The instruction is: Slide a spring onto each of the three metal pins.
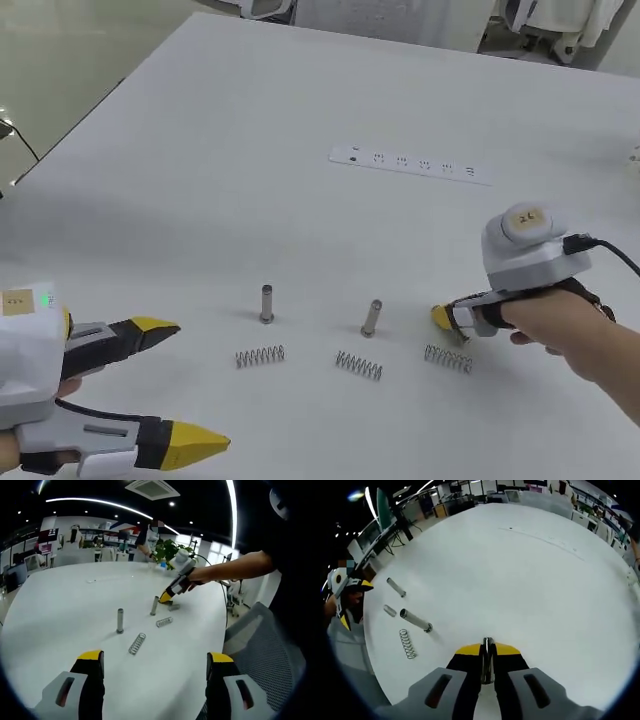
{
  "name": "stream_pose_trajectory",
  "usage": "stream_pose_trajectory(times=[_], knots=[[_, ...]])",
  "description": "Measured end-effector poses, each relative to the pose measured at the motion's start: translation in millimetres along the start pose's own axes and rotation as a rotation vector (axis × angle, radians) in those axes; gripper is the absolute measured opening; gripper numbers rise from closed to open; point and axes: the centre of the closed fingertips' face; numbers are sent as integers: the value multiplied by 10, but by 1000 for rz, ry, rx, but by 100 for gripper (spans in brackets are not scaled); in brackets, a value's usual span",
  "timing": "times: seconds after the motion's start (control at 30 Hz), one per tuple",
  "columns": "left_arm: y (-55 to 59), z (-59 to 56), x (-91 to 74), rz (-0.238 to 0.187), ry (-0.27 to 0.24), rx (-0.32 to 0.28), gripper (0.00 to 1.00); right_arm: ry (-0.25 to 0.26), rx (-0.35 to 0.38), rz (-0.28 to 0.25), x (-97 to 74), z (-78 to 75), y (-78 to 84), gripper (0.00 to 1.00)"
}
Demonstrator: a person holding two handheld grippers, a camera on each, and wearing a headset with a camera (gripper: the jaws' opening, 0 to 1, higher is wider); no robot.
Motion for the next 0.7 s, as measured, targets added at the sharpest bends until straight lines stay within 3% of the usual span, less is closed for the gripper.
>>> stream_pose_trajectory(times=[0.2,0.7], knots=[[12,-18,-6,3,2,1,81,-7,-18,1,-38,60,11,5],[28,-27,4,9,3,7,80,-9,-35,-101,-286,60,-106,5]])
Point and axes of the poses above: the centre of the closed fingertips' face, and the gripper's own axes: x roughly forward along the fingers, z roughly to its left, y roughly out of its underside, and after that the axes turned 10 degrees about -y, right-handed
